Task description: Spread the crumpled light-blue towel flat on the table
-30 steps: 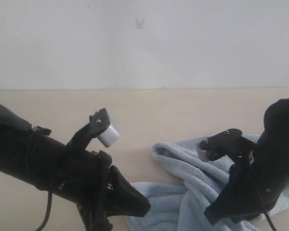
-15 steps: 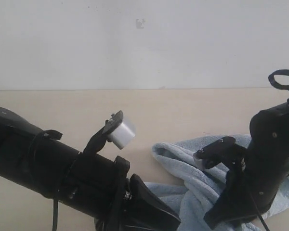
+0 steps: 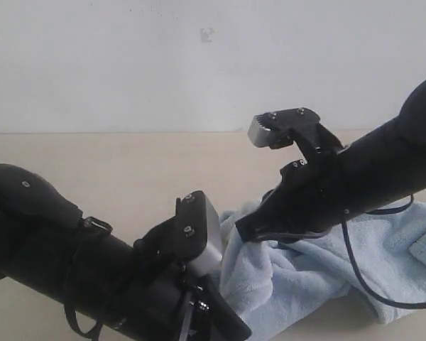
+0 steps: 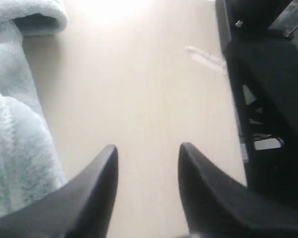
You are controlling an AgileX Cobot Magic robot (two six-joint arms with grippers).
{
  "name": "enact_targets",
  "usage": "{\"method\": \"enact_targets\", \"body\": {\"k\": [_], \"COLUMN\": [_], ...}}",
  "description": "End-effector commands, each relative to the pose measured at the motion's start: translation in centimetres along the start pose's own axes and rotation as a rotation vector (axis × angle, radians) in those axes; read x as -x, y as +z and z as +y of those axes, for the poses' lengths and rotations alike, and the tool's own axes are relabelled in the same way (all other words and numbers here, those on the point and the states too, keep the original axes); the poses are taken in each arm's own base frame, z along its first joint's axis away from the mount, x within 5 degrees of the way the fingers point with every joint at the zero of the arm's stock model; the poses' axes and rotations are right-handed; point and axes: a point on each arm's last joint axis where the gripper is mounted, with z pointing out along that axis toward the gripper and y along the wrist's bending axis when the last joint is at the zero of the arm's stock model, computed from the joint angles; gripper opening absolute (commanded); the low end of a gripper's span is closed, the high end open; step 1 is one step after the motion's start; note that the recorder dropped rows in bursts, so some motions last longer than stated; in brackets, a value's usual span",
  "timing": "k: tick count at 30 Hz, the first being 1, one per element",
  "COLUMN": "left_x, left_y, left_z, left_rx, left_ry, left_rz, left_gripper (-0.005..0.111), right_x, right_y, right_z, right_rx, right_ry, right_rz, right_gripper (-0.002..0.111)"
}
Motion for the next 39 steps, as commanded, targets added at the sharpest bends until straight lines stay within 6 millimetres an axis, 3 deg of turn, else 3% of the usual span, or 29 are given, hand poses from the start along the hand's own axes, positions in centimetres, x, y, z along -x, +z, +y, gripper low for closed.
{"method": "enact_targets", "body": {"k": [1,5,10,13,22,29,33,36,39], "left_x": [-0.3,-0.4,-0.5,-0.7,-1.8,-2.7,-3.0,-2.5,-0.9], "left_y": [0.4,0.2,0.1,0.2,1.4,1.5,1.3,0.9,-0.5], "left_z": [0.7,1.7,1.9,1.8,2.2,4.1,4.8,4.8,4.7], "left_rx": [0.108,0.222,0.254,0.239,0.221,0.398,0.482,0.496,0.548], "left_ry": [0.043,0.006,-0.024,-0.028,-0.057,-0.084,-0.16,-0.185,-0.153], "left_rz": [0.045,0.059,0.06,0.065,0.108,0.159,0.158,0.131,0.073], "left_gripper": [0.049,0.051,0.051,0.051,0.051,0.049,0.034,0.007,0.004], "right_x": [0.0,-0.7,-0.9,-0.3,2.2,2.6,2.9,3.0,2.5], "right_y": [1.7,3.6,4.9,4.6,2.0,0.9,-0.8,-2.9,-4.6], "right_z": [-1.0,-1.6,-2.2,-2.1,-1.5,-1.1,-0.8,-1.4,-3.2], "right_rx": [-0.014,-0.002,-0.014,-0.015,-0.053,-0.057,-0.097,-0.189,-0.316], "right_ry": [0.051,0.114,0.119,0.11,0.04,0.016,-0.102,-0.206,-0.172], "right_rz": [-0.009,0.042,0.068,0.045,-0.086,-0.116,-0.126,-0.133,-0.085], "right_gripper": [0.0,0.005,0.03,0.038,0.039,0.039,0.039,0.039,0.039]}}
